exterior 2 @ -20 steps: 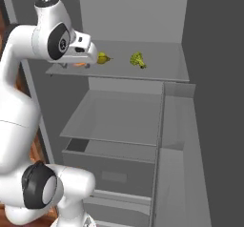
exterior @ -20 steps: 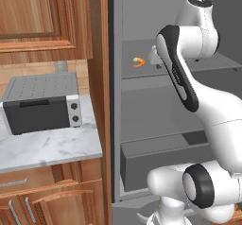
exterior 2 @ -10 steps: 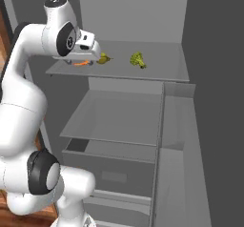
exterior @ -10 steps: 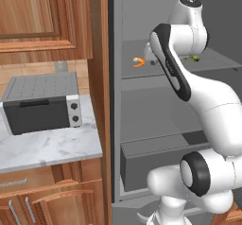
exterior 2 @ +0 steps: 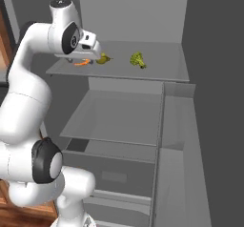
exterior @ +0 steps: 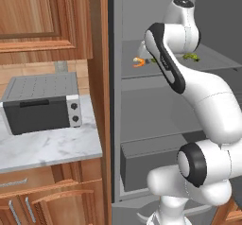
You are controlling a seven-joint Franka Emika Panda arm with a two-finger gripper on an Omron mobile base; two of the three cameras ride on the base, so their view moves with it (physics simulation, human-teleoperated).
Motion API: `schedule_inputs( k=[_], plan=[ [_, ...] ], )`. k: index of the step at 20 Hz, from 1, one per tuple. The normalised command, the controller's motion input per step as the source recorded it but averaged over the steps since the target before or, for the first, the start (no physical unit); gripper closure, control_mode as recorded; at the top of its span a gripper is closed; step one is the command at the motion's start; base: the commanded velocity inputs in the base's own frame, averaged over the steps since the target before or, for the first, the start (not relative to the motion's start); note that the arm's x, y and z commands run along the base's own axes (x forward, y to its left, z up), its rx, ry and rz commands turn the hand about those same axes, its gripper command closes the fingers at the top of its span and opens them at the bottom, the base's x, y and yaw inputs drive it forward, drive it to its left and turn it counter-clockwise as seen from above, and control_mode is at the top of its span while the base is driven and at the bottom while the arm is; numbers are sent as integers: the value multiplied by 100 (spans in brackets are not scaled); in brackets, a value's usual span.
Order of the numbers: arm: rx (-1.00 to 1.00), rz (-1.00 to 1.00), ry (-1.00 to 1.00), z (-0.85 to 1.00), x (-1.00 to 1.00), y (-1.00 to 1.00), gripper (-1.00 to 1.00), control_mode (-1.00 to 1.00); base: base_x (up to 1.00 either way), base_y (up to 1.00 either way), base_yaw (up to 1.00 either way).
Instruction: Open the fridge, remove the pear, broccoli, and shrimp, and place them on any counter.
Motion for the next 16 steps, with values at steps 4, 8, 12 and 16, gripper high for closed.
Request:
schedule_inputs(
  k=[4, 8, 12, 16],
  plan=[
    [5, 0, 0, -23, 29, 8, -100, -100, 0, 0, 0],
    [4, 0, 0, -23, 30, 17, -100, -100, 0, 0, 0],
    [5, 0, 0, -16, 24, 11, -100, -100, 0, 0, 0],
    [4, 0, 0, -12, 23, 3, -100, -100, 0, 0, 0]
  ],
)
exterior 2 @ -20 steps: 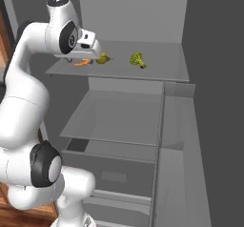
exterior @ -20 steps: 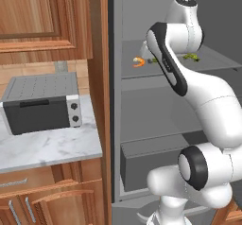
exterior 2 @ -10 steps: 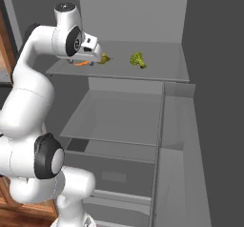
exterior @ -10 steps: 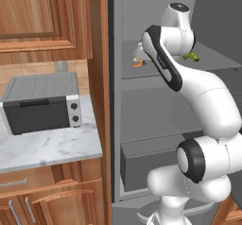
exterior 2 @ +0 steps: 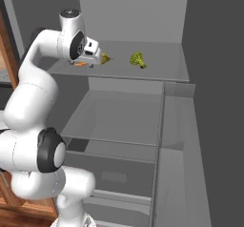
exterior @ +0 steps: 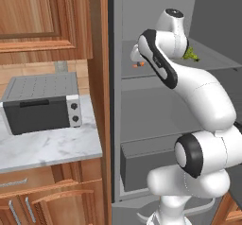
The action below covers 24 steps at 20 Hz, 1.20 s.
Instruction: Open the fridge, remove the pear, broccoli, and shrimp, and place them on any counter.
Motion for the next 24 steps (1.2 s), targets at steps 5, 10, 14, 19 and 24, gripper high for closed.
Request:
schedule_inputs(
  k=[5, 10, 14, 19, 24],
  plan=[
    [3, 0, 0, -3, 24, 8, -100, -100, 0, 0, 0],
    [0, 0, 0, 0, 33, 14, -100, -100, 0, 0, 0],
    [0, 0, 0, -3, 41, 6, -100, -100, 0, 0, 0],
    [0, 0, 0, -15, 41, 2, -100, -100, 0, 0, 0],
    [0, 0, 0, -15, 31, 0, -100, -100, 0, 0, 0]
  ],
)
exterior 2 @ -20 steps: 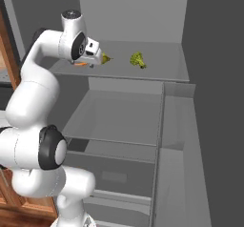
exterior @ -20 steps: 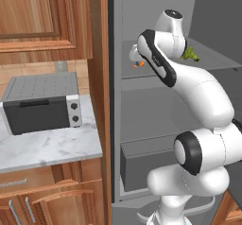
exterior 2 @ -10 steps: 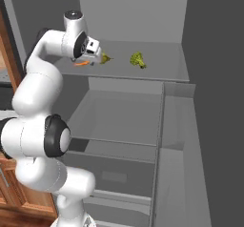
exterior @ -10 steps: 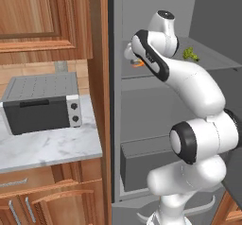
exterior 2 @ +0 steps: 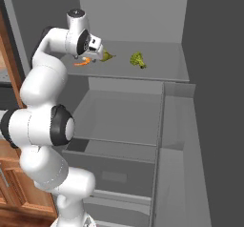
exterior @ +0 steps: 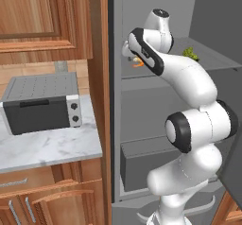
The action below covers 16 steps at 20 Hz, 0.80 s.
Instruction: Open the fridge, remove the pear, broccoli, and shrimp, and place them on any counter.
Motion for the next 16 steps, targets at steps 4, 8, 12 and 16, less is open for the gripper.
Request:
schedule_inputs(
  k=[4, 8, 12, 16],
  plan=[
    [0, 0, 0, -27, 6, 0, -100, -100, 0, 0, 0],
    [0, 0, 0, -40, 2, 0, -100, -100, 0, 0, 0],
    [0, 0, 0, -50, 0, 0, -100, -100, 0, 0, 0],
    [0, 0, 0, -65, 0, 0, -100, -100, 0, 0, 0]
  ],
)
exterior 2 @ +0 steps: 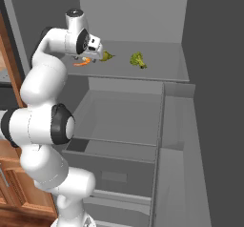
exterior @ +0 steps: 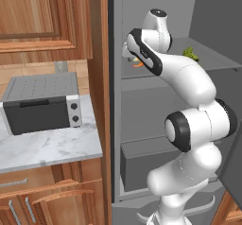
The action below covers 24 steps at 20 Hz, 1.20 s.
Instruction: Open the fridge, remove the pear, broccoli, and shrimp, and place them on any counter.
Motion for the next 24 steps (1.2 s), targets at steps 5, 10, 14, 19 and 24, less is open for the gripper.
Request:
schedule_inputs(
  k=[5, 10, 14, 19, 24],
  plan=[
    [0, 0, 0, -88, 0, 0, 100, -100, 0, 0, 0],
    [0, 0, 0, -100, 0, 0, 100, -100, 0, 0, 0],
    [0, 0, 3, -100, -3, 0, 100, -100, 0, 0, 0],
    [0, 0, 3, -100, -47, 3, 100, -100, 0, 0, 0],
    [0, -1, -1, -64, -57, 10, 100, -100, 0, 0, 0]
  ],
)
